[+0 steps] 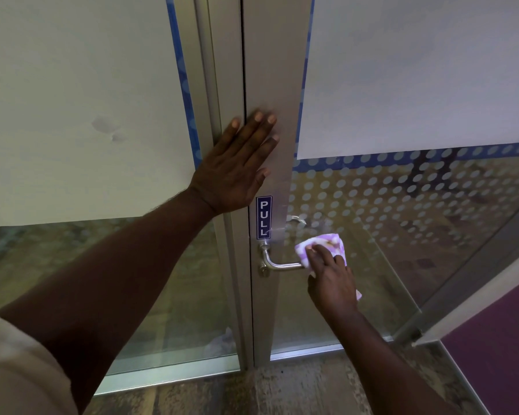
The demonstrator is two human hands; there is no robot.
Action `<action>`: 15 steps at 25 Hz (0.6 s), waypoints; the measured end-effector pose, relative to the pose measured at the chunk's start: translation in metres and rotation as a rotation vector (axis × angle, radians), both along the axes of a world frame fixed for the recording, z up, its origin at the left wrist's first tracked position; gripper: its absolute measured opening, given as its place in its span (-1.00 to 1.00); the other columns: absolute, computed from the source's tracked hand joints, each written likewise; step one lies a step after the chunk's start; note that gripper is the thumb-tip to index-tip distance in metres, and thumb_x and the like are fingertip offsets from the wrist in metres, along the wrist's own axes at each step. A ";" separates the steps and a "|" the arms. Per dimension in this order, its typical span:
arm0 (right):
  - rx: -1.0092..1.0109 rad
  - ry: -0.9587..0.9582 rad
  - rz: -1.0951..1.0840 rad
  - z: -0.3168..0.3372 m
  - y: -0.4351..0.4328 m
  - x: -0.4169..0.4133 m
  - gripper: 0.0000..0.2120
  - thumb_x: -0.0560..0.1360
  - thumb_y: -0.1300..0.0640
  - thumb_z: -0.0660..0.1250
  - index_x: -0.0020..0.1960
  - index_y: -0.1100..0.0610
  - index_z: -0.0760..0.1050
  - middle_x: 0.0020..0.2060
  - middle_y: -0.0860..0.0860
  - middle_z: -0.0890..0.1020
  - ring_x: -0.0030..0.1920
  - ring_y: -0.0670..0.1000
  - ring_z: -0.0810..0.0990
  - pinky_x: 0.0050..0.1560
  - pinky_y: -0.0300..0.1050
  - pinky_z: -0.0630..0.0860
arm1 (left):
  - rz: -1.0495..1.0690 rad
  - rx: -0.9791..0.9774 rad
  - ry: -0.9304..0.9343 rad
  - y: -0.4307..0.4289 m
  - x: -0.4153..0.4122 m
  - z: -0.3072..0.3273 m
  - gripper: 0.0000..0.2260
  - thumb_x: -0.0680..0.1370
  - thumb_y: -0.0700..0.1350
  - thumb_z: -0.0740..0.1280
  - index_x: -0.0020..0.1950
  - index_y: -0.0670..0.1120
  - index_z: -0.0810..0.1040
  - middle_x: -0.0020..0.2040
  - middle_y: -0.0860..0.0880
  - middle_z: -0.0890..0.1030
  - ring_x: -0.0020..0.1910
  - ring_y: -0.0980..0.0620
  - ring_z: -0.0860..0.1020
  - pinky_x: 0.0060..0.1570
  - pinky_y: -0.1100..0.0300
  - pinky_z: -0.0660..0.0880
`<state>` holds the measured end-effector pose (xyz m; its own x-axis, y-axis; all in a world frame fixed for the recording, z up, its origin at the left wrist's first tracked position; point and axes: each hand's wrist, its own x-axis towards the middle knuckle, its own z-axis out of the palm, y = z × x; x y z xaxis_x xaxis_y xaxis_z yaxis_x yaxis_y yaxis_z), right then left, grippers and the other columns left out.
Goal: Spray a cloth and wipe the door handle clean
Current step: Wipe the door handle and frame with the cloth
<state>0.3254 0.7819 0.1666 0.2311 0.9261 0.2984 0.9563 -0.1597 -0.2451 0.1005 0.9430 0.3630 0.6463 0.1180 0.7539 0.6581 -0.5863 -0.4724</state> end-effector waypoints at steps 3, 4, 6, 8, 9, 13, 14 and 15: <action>0.126 0.290 -0.036 -0.001 0.007 0.006 -0.43 0.44 0.29 0.42 0.44 0.05 0.56 0.41 0.02 0.58 0.31 0.22 0.54 0.21 0.07 0.52 | -0.007 0.009 -0.008 0.000 0.000 -0.001 -0.46 0.73 0.00 0.22 0.65 -0.24 0.28 0.64 -0.29 0.29 0.64 -0.29 0.27 0.63 -0.21 0.12; 0.203 0.440 -0.033 -0.003 0.009 0.005 -0.52 0.51 0.26 0.37 0.40 0.02 0.59 0.36 -0.04 0.62 0.32 0.17 0.55 0.26 0.02 0.51 | -0.007 0.011 -0.008 0.001 0.000 -0.001 -0.46 0.73 0.00 0.22 0.65 -0.24 0.28 0.64 -0.29 0.29 0.64 -0.29 0.27 0.63 -0.21 0.10; 0.290 0.906 -0.131 -0.001 0.012 -0.002 -0.77 0.65 0.02 0.32 0.24 -0.12 0.66 0.12 -0.15 0.70 0.13 0.08 0.70 0.09 -0.07 0.62 | -0.007 0.018 -0.006 0.002 0.000 -0.002 -0.46 0.73 0.00 0.22 0.65 -0.24 0.28 0.64 -0.29 0.29 0.64 -0.29 0.27 0.64 -0.21 0.09; 0.287 1.359 -0.257 -0.005 0.014 -0.011 -0.84 0.63 -0.10 0.36 0.07 -0.07 0.66 -0.18 0.04 0.69 -0.25 0.16 0.72 -0.26 -0.02 0.65 | -0.004 0.022 -0.002 0.002 0.001 -0.002 -0.46 0.73 0.00 0.22 0.65 -0.24 0.29 0.64 -0.30 0.29 0.64 -0.29 0.27 0.64 -0.21 0.08; 0.295 1.457 -0.289 -0.010 0.015 -0.013 -0.88 0.63 0.06 0.34 0.01 0.00 0.66 -0.22 0.13 0.66 -0.28 0.17 0.69 -0.26 0.00 0.63 | -0.002 0.021 -0.001 0.002 0.000 -0.002 -0.46 0.73 0.00 0.21 0.65 -0.24 0.29 0.64 -0.30 0.29 0.64 -0.29 0.27 0.64 -0.21 0.08; 0.260 1.720 -0.324 -0.026 0.012 -0.021 -0.65 0.44 0.41 0.22 0.10 0.19 0.67 -0.06 0.32 0.70 -0.07 0.27 0.70 0.03 0.26 0.64 | -0.005 0.026 -0.003 0.002 0.000 -0.001 -0.47 0.73 -0.01 0.23 0.64 -0.25 0.30 0.64 -0.30 0.30 0.64 -0.29 0.27 0.64 -0.21 0.09; 0.264 1.817 -0.314 -0.028 0.011 -0.025 -0.63 0.44 0.42 0.22 0.15 0.23 0.65 -0.04 0.32 0.71 -0.05 0.30 0.71 0.03 0.30 0.64 | -0.007 0.023 -0.004 0.001 0.000 -0.001 -0.47 0.73 -0.01 0.22 0.64 -0.25 0.31 0.63 -0.30 0.30 0.64 -0.29 0.28 0.63 -0.22 0.11; 0.277 1.900 -0.314 -0.030 0.010 -0.030 -0.62 0.45 0.43 0.22 0.18 0.25 0.64 -0.06 0.30 0.72 -0.07 0.30 0.72 -0.03 0.27 0.66 | -0.007 0.019 -0.002 0.001 0.000 -0.001 -0.47 0.73 -0.01 0.21 0.64 -0.25 0.30 0.63 -0.30 0.30 0.63 -0.29 0.28 0.63 -0.22 0.12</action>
